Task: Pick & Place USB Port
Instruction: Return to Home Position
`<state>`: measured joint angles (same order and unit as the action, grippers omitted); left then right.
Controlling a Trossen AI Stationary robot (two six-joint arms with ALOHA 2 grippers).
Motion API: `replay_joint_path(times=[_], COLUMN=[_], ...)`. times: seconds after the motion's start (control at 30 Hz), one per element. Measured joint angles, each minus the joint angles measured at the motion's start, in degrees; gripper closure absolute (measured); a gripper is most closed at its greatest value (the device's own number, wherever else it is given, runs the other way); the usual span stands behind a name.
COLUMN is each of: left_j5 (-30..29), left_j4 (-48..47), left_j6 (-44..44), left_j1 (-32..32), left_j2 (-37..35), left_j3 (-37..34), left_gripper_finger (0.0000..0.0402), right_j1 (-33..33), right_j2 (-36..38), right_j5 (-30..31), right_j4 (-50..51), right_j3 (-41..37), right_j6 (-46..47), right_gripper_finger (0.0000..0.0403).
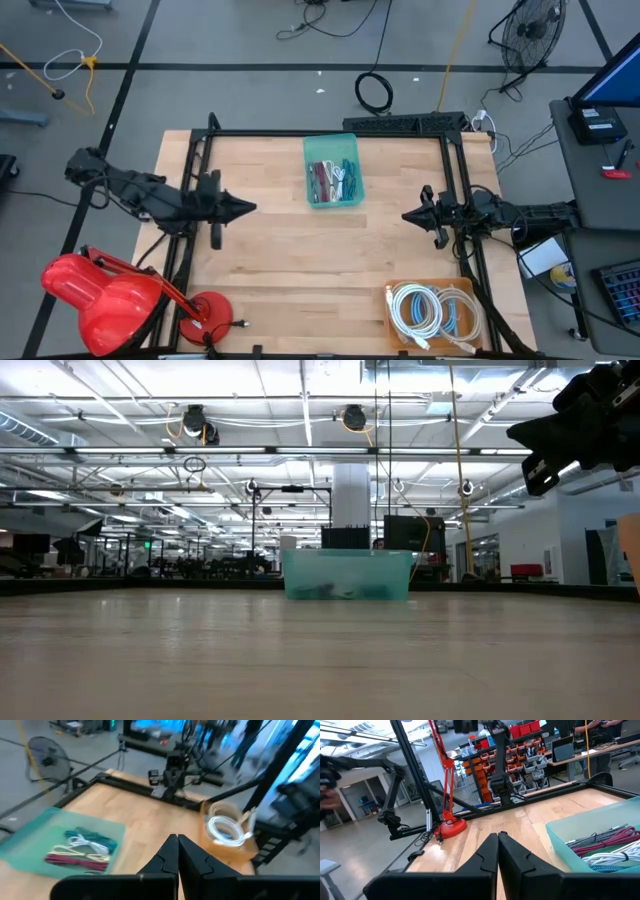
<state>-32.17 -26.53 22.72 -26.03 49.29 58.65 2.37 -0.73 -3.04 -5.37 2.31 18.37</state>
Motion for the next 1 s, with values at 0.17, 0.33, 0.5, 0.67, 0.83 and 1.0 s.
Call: replay_joint_path(times=[0.17,0.33,0.5,0.67,0.83,1.0], left_j5=[0.9,1.2,3.3,11.4,11.4,13.8], left_j4=[13.7,20.8,22.9,24.9,25.2,25.2], left_j6=[1.9,1.9,1.3,-11.8,-14.4,-11.9], left_j1=[0.0,1.1,4.1,6.0,8.9,12.9], left_j2=[-11.3,-21.4,-32.2,-39.8,-43.8,-46.8], left_j3=[-16.2,-28.7,-37.9,-42.4,-43.8,-46.8], left_gripper_finger=[0.0402,0.0402,0.0402,0.0402,0.0402,0.0402], right_j1=[0.0,0.0,0.0,0.0,0.0,0.0], right_j2=[0.0,0.0,0.0,0.0,0.0,0.0], right_j5=[0.0,0.0,0.0,0.0,0.0,0.0], right_j4=[0.0,0.0,0.0,0.0,0.0,0.0], right_j3=[0.0,0.0,0.0,0.0,0.0,0.0], right_j6=[0.0,0.0,0.0,0.0,0.0,0.0], right_gripper_finger=[0.0403,0.0403,0.0403,0.0403,0.0403,0.0403])
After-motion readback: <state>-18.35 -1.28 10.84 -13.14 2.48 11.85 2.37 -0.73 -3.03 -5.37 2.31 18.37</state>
